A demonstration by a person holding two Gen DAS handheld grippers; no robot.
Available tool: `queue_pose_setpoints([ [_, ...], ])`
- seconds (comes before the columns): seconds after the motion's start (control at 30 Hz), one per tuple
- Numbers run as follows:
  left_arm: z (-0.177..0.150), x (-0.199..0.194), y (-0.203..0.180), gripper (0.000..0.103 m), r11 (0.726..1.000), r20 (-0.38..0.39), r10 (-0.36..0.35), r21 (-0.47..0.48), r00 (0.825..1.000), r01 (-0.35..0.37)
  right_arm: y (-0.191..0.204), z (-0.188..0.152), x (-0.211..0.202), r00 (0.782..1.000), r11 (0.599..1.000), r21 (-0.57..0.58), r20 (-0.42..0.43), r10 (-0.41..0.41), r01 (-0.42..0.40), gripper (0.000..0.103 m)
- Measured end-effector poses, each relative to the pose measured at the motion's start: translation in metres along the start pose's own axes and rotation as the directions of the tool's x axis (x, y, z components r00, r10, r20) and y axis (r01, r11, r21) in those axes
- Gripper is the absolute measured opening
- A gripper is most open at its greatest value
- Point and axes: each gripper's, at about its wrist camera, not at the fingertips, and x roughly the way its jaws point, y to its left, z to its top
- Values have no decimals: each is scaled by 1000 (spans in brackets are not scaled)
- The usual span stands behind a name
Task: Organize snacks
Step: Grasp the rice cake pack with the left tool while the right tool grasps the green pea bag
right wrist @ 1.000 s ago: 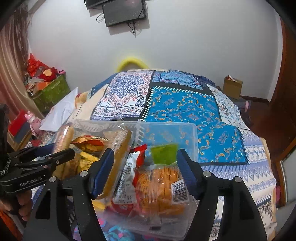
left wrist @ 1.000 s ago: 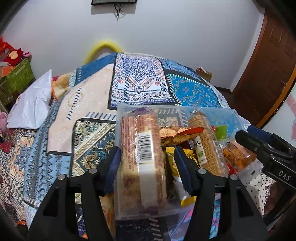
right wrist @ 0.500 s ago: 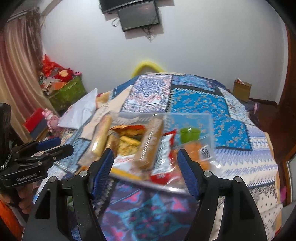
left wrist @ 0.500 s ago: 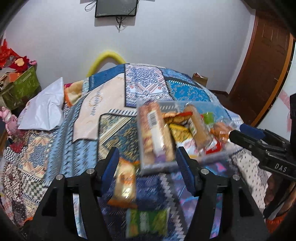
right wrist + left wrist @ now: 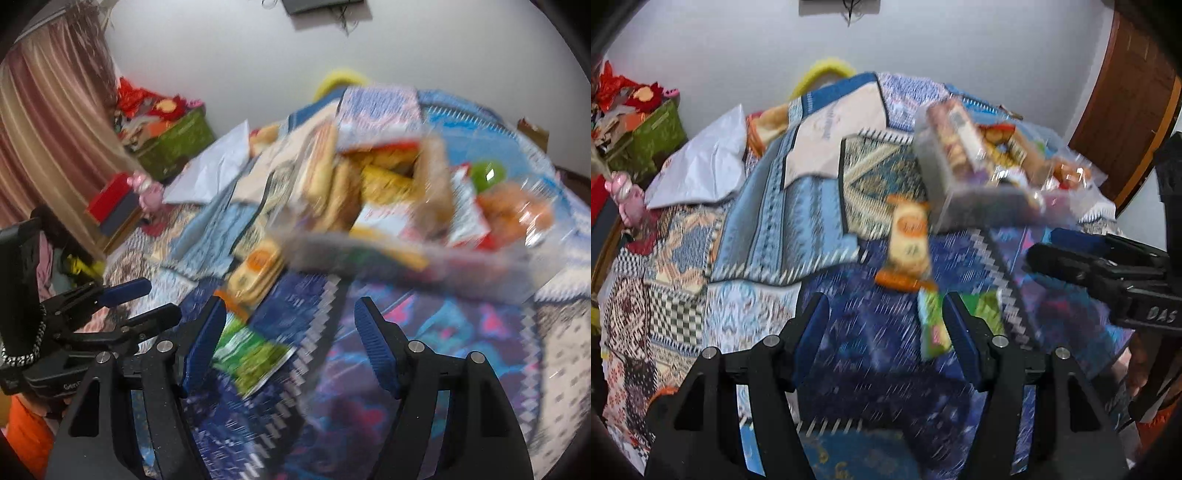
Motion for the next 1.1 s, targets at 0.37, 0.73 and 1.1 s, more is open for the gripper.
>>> queue_pose_setpoints([
  [0.37, -33, 6, 32, 63, 999, -33, -22, -37, 999, 21, 42, -15, 52, 990, 998, -49, -136, -40, 34, 70],
  [0.73, -34, 6, 40, 63, 997, -10, -59, -45, 998, 59, 50, -22, 59, 984, 987, -92, -109, -143, 133, 69],
  [1.1, -11, 18, 22, 63, 994, 6, -105, -28, 994, 105, 32, -23, 33, 990, 990, -64, -68, -127, 123, 38],
])
